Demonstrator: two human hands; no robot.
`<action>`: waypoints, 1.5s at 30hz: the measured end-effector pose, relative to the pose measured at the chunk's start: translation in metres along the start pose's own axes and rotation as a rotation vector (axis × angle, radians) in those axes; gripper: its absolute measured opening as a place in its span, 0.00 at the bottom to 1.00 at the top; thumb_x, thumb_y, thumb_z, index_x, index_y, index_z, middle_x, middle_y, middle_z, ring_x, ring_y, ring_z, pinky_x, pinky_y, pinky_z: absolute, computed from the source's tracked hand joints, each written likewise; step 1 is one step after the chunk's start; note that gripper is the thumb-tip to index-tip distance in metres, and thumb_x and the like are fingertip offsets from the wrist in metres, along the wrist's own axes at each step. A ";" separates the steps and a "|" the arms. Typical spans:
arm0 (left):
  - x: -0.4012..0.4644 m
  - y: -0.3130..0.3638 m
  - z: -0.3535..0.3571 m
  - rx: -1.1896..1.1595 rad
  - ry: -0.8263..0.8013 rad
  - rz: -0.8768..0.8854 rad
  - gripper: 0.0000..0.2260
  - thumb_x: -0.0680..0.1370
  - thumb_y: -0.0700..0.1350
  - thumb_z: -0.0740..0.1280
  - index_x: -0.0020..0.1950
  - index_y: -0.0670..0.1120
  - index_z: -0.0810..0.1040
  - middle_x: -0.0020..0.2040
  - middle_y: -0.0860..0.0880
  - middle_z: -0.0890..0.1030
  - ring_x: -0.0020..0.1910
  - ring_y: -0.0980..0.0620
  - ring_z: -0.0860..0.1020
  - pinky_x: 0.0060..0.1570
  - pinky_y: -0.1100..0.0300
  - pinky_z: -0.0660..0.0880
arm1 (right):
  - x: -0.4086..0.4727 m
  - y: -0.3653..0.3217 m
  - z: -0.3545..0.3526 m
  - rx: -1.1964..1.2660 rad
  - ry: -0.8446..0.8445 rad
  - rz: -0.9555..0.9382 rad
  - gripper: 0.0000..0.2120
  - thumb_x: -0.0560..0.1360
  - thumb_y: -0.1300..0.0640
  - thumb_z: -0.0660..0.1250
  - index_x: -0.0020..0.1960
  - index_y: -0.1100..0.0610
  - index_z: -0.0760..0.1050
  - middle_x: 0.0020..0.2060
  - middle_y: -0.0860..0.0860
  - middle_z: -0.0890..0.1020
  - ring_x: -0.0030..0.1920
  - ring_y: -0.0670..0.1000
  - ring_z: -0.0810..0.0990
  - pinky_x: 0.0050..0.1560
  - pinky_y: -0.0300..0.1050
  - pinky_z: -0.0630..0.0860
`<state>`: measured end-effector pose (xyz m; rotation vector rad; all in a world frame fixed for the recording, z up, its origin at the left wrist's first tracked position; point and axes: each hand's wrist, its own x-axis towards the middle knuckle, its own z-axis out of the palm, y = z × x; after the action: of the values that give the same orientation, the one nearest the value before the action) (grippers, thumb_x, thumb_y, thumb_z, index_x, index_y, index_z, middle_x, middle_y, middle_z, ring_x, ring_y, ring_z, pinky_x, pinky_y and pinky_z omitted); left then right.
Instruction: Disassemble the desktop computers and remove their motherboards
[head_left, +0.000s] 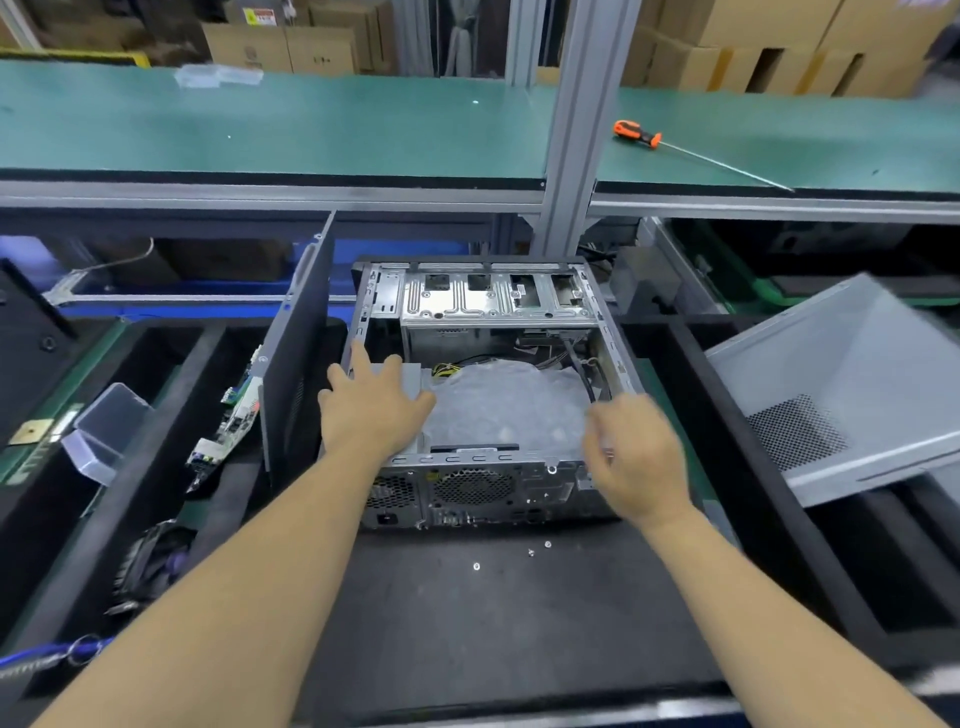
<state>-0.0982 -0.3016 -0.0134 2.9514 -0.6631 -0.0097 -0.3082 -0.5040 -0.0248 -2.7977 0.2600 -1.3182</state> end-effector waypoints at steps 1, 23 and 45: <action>0.001 0.000 0.000 0.000 0.006 0.003 0.27 0.77 0.66 0.55 0.71 0.54 0.66 0.80 0.42 0.52 0.69 0.34 0.63 0.61 0.41 0.68 | -0.011 -0.010 0.000 0.069 -0.054 -0.098 0.09 0.75 0.62 0.63 0.36 0.59 0.76 0.31 0.52 0.73 0.32 0.56 0.71 0.30 0.51 0.69; -0.129 0.069 0.052 -0.095 -0.157 0.837 0.08 0.80 0.48 0.61 0.53 0.45 0.74 0.49 0.45 0.79 0.49 0.42 0.79 0.39 0.51 0.71 | -0.105 -0.040 0.042 0.260 -0.913 0.371 0.08 0.77 0.62 0.64 0.53 0.59 0.81 0.49 0.56 0.79 0.54 0.58 0.79 0.52 0.45 0.72; -0.132 0.111 0.084 -0.479 -0.217 0.585 0.08 0.81 0.46 0.61 0.55 0.49 0.80 0.54 0.53 0.78 0.56 0.53 0.71 0.53 0.52 0.75 | -0.088 -0.050 0.026 1.739 -0.120 2.047 0.13 0.80 0.60 0.56 0.45 0.62 0.77 0.40 0.58 0.82 0.44 0.55 0.81 0.46 0.50 0.76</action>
<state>-0.2674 -0.3547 -0.0870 2.2310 -1.3152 -0.3803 -0.3367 -0.4411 -0.1032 -0.3052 0.8700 -0.1969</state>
